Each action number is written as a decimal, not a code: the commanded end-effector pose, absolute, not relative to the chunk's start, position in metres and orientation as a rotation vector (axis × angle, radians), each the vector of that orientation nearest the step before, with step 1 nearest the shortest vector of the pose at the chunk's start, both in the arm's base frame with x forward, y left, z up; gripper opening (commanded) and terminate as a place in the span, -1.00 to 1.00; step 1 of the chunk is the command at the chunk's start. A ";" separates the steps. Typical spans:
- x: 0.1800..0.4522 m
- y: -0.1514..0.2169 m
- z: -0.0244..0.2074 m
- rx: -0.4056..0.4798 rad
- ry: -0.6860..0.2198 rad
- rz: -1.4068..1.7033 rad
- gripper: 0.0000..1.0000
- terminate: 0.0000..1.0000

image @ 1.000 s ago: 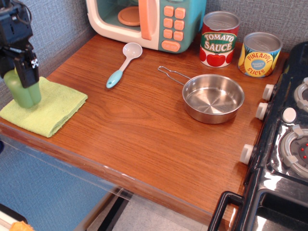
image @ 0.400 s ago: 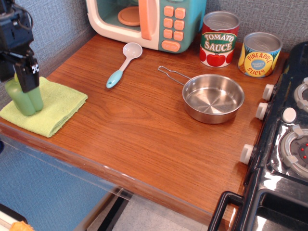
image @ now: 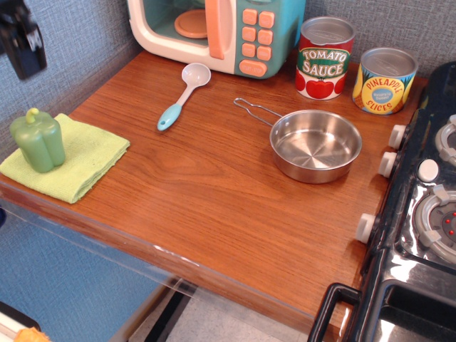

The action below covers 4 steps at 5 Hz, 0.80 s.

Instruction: Pick up the bell pepper and place it on the green cloth

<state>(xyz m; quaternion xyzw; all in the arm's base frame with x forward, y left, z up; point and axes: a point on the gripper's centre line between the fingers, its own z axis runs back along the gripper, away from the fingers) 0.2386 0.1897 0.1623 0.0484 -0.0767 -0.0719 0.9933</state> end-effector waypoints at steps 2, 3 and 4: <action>0.219 0.146 0.170 0.067 -0.147 -0.200 1.00 -1.00; 0.219 0.146 0.170 0.067 -0.147 -0.200 1.00 -1.00; 0.219 0.146 0.170 0.067 -0.147 -0.200 1.00 1.00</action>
